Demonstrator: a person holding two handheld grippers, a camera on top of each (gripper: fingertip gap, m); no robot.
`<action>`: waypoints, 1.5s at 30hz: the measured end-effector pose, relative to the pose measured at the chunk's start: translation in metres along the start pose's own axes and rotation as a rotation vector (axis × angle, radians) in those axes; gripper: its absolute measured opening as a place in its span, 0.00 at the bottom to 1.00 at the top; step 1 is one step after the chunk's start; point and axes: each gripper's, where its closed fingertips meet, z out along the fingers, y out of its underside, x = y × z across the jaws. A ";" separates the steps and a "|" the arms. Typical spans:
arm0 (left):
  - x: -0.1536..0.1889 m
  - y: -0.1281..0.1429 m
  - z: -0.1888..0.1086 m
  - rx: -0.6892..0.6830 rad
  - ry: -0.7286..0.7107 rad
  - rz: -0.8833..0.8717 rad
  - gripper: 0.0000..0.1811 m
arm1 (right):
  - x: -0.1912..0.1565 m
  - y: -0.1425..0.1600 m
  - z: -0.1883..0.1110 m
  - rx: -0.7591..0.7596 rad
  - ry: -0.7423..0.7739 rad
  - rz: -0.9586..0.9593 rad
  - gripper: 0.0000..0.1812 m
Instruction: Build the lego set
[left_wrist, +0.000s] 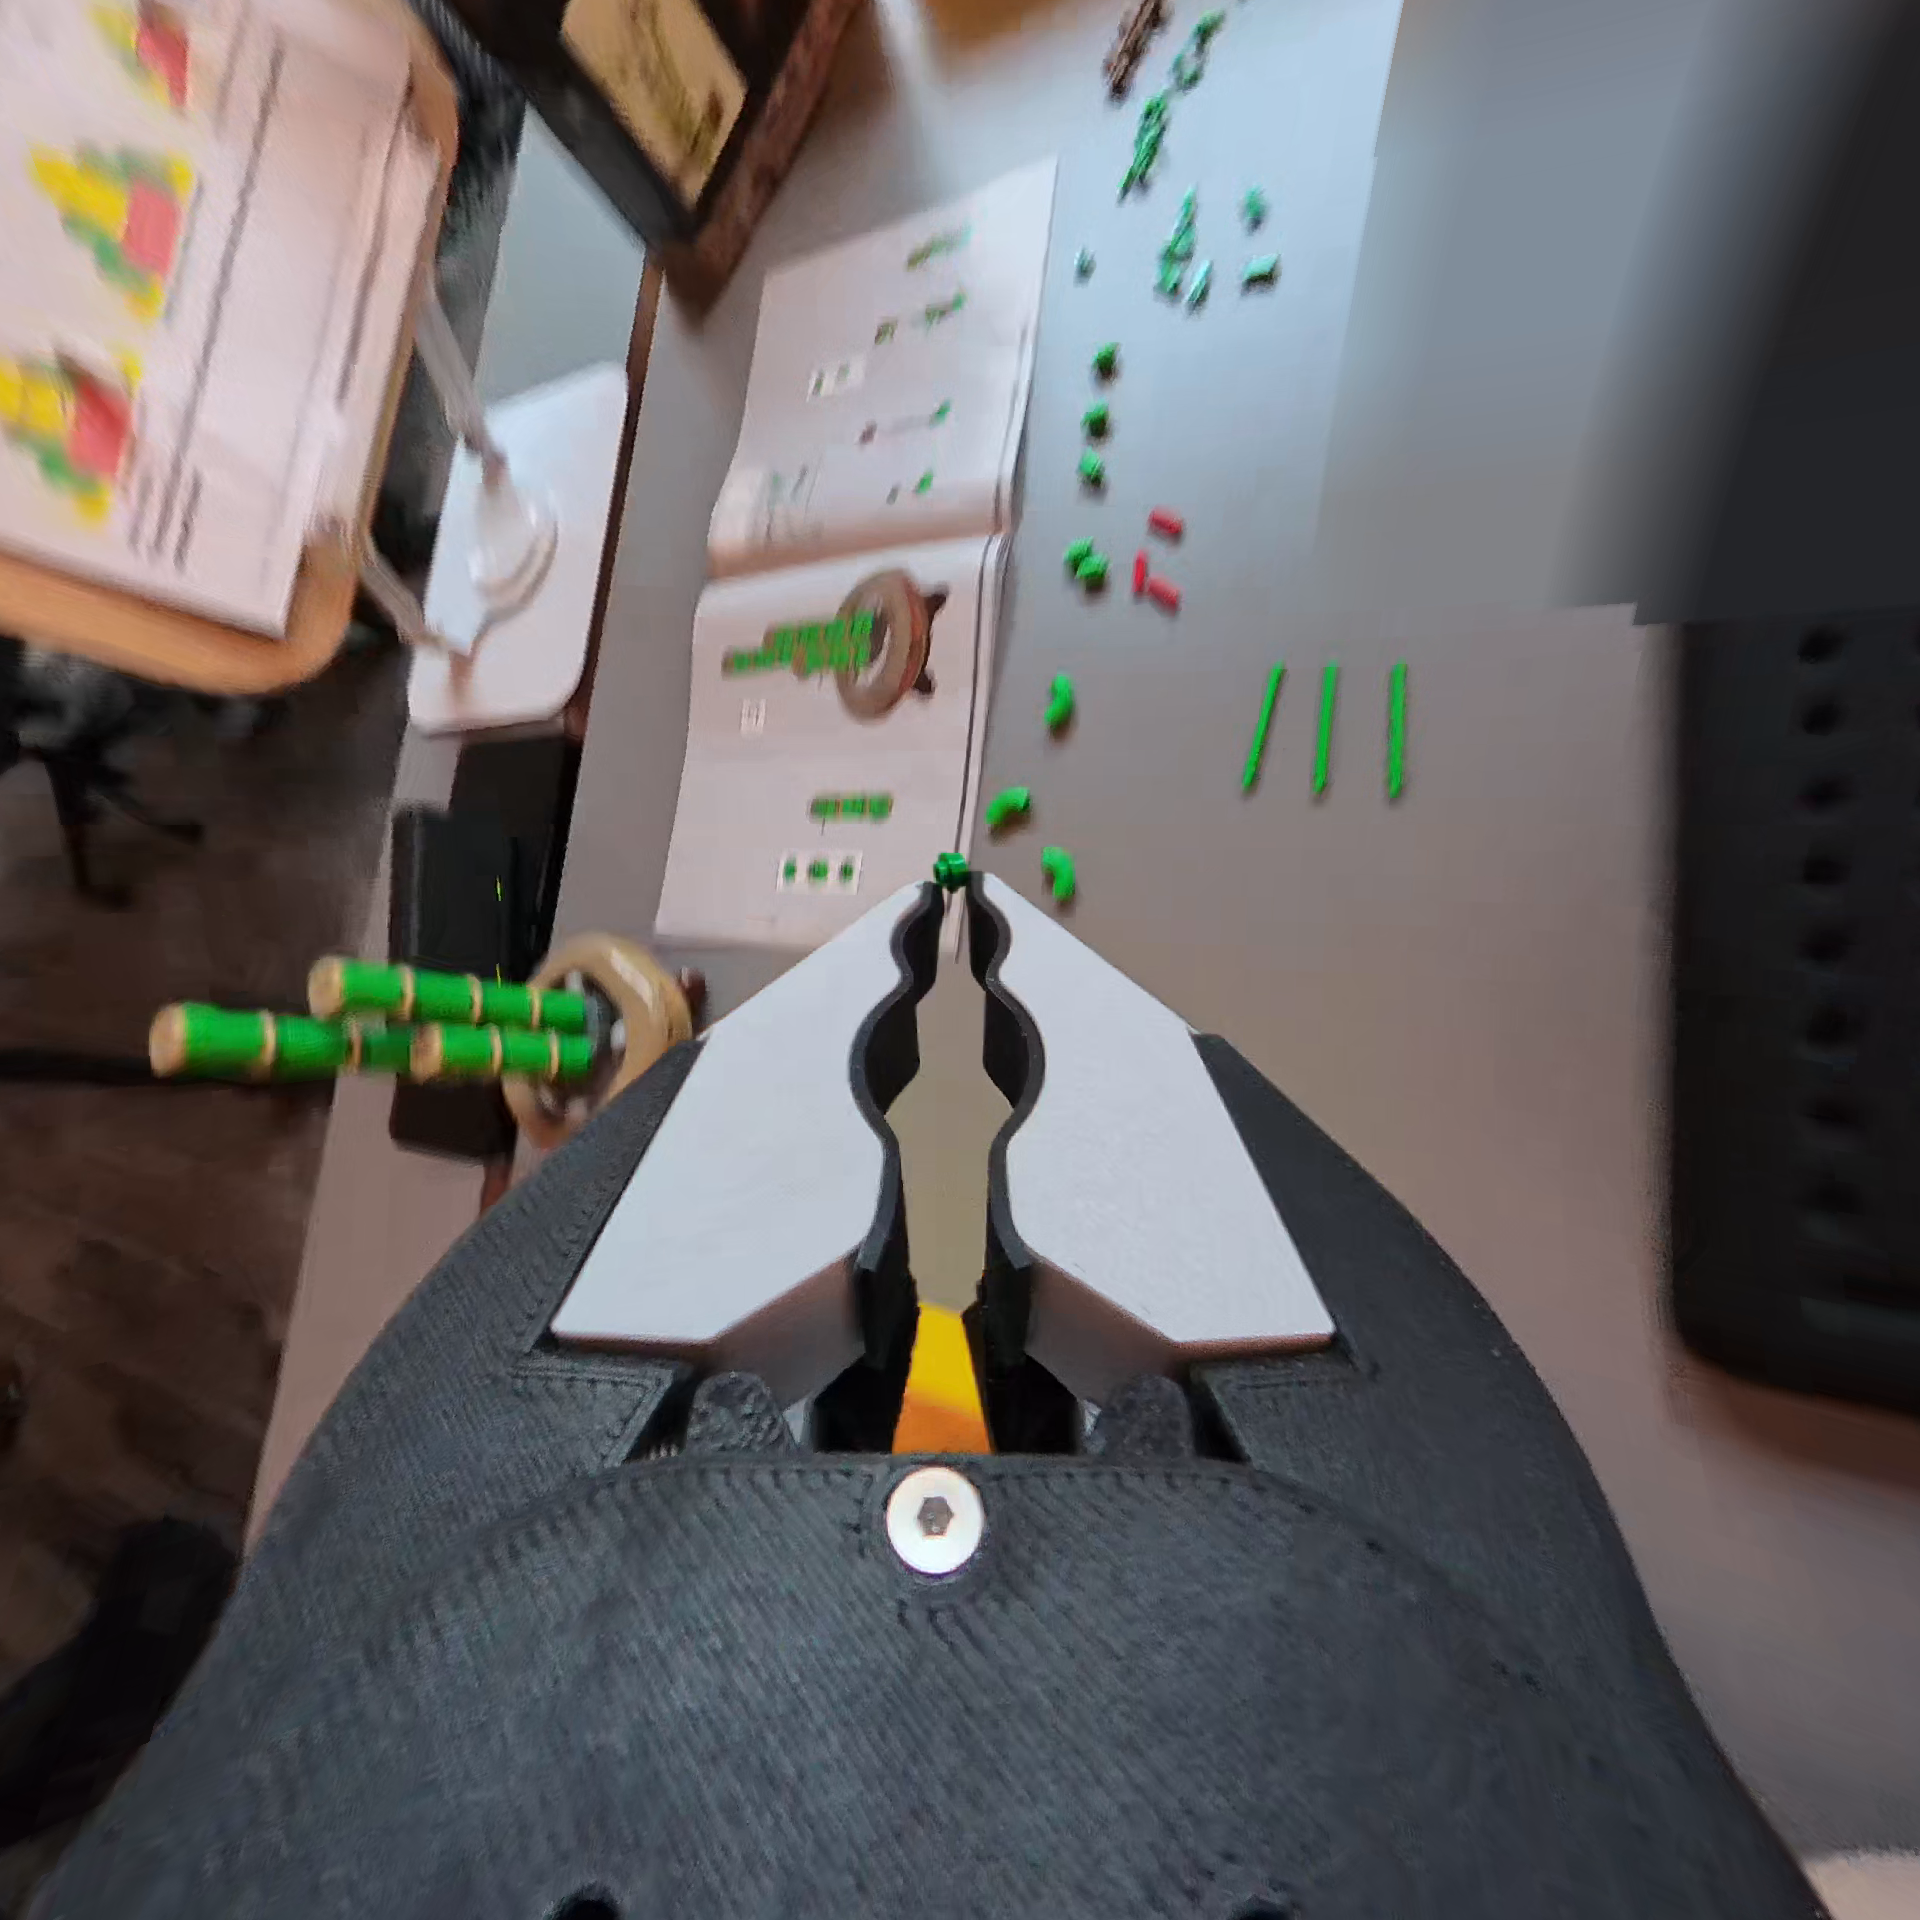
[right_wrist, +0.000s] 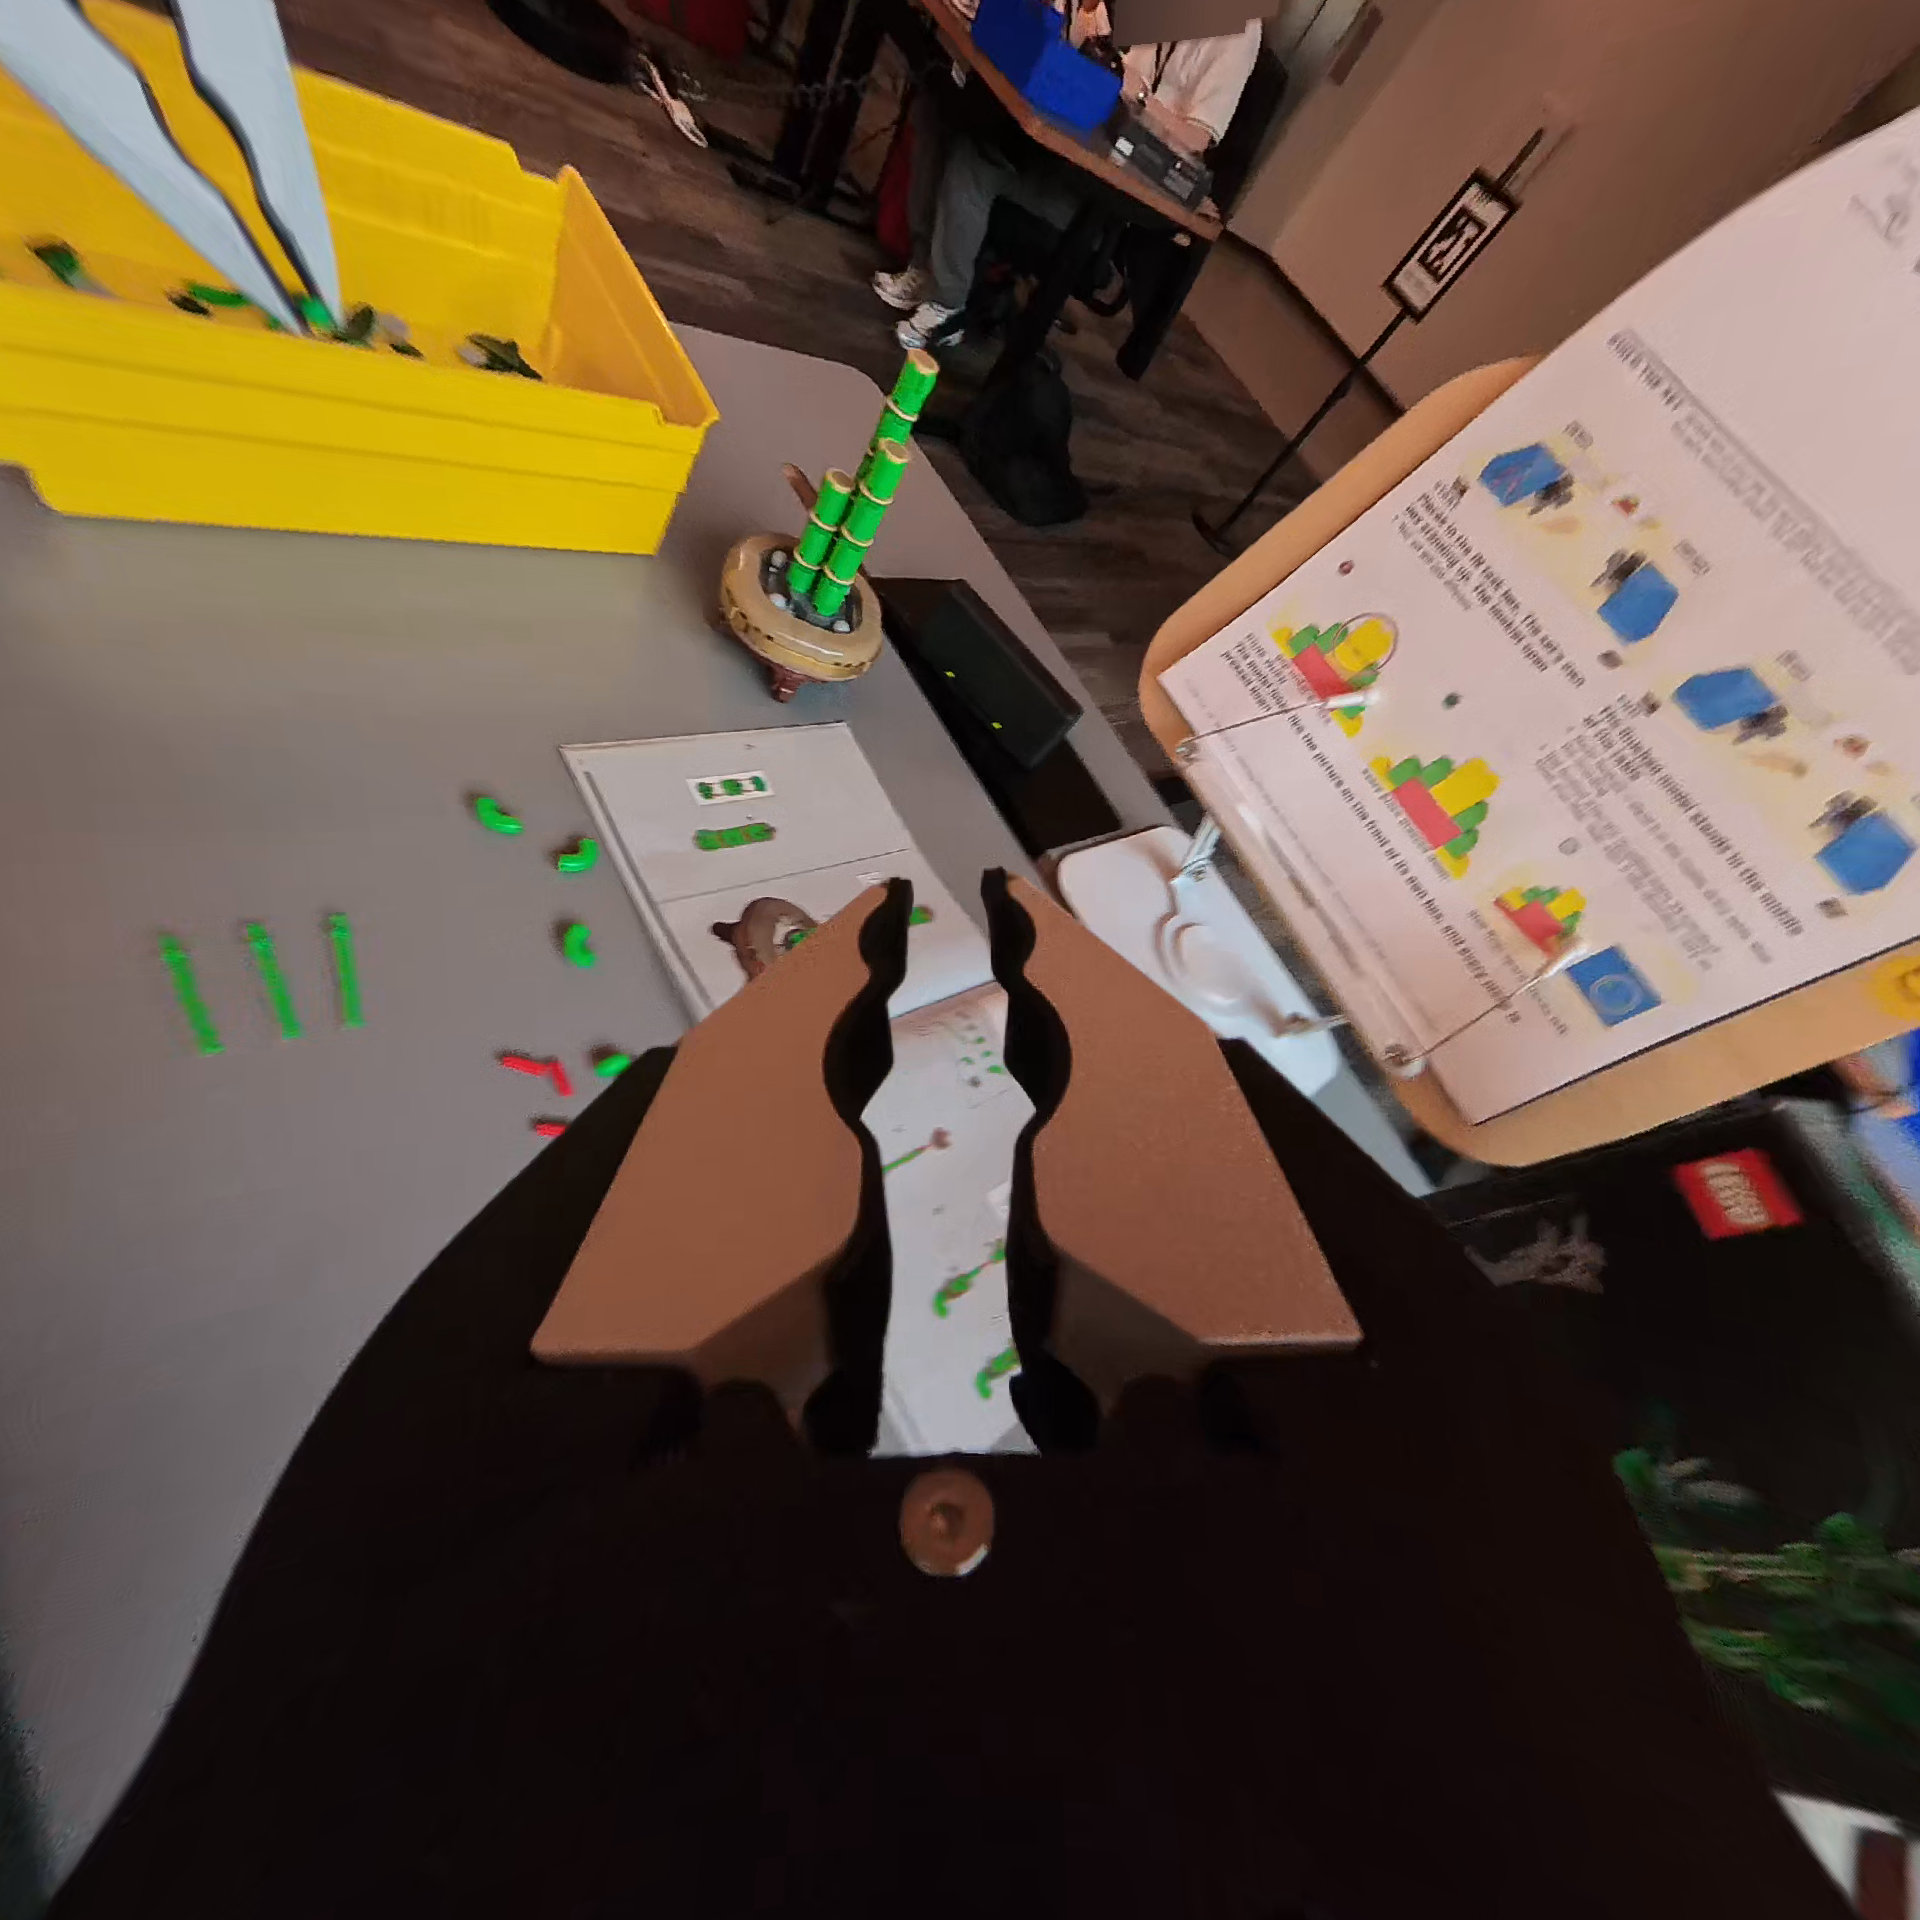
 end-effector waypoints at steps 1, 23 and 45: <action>0.007 -0.017 0.007 0.038 -0.012 0.036 0.02 | -0.005 0.002 -0.007 0.011 -0.032 0.054 0.08; 0.137 -0.153 0.142 0.313 -0.057 0.582 0.02 | -0.154 0.067 -0.054 0.095 -0.708 0.797 0.09; 0.142 -0.151 0.143 0.321 -0.054 0.607 0.00 | -0.175 0.075 -0.036 0.040 -0.790 0.795 0.04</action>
